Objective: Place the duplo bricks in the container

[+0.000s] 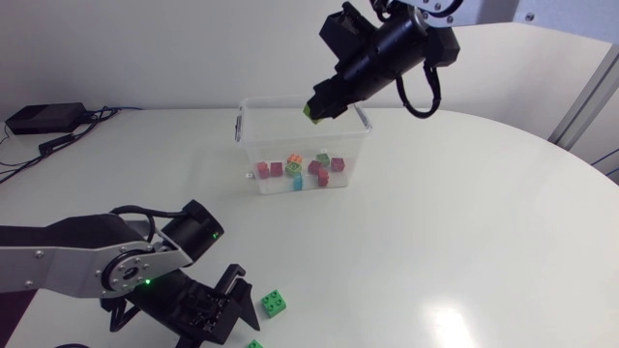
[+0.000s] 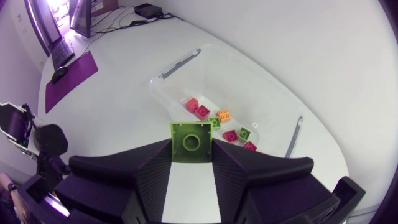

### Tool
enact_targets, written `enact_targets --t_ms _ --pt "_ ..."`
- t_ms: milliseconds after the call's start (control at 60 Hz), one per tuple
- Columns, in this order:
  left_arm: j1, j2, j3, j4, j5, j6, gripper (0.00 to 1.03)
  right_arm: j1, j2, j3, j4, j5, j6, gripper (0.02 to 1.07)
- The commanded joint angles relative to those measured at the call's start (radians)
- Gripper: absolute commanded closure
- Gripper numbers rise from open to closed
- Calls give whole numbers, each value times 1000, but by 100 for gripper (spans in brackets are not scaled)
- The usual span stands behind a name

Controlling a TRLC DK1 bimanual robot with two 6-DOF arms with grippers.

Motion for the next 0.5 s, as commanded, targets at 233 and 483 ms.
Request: enact_targets --t_ms 233,483 --pt "-57 53 -43 57 1 -51 31 -62 188 180 5 -14 62 86" --pt "-74 96 -67 110 1 -66 64 -91 338 300 31 -14 95 85"
